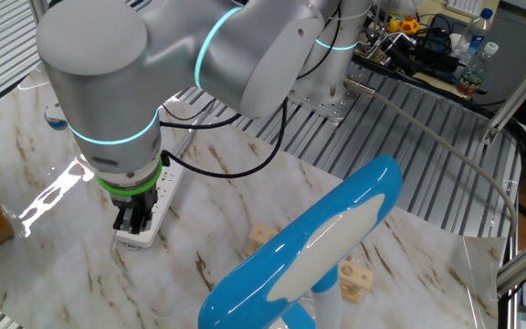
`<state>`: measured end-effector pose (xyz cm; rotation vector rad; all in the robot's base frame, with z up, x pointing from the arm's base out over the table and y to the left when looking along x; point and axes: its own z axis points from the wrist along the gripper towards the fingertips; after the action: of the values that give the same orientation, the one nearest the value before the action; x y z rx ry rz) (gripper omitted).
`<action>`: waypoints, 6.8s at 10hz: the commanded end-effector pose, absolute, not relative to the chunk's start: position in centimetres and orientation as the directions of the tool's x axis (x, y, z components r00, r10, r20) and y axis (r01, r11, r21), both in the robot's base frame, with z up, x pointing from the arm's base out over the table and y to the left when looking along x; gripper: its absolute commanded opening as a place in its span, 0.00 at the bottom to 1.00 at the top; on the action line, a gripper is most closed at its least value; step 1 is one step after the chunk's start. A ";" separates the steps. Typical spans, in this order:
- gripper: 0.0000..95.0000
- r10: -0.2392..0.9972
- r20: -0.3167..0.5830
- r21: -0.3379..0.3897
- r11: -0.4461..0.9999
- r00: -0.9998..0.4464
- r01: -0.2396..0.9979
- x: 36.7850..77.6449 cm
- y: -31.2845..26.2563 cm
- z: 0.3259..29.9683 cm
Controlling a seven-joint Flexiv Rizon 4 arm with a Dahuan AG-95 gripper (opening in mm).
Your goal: Plug in the power cord of the desk lamp, turn on the socket, and light up the desk lamp
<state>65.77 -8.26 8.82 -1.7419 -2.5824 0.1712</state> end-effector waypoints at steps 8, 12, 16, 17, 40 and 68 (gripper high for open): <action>0.00 0.925 -0.009 -0.106 0.376 -0.379 0.920 65.8 -8.2 8.8; 0.00 0.951 -0.012 -0.120 0.305 -0.308 0.945 65.8 -8.2 8.8; 0.00 0.958 -0.019 -0.124 0.282 -0.286 0.951 66.2 -8.5 8.5; 0.00 0.956 -0.034 -0.128 0.286 -0.292 0.950 66.8 -9.1 8.1; 0.00 0.978 0.002 -0.060 0.206 -0.206 0.977 66.7 -11.6 7.5; 0.00 0.988 -0.059 0.035 0.148 -0.146 0.988 65.4 -11.1 5.9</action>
<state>65.45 -11.12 5.82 -2.0979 -2.4287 0.0224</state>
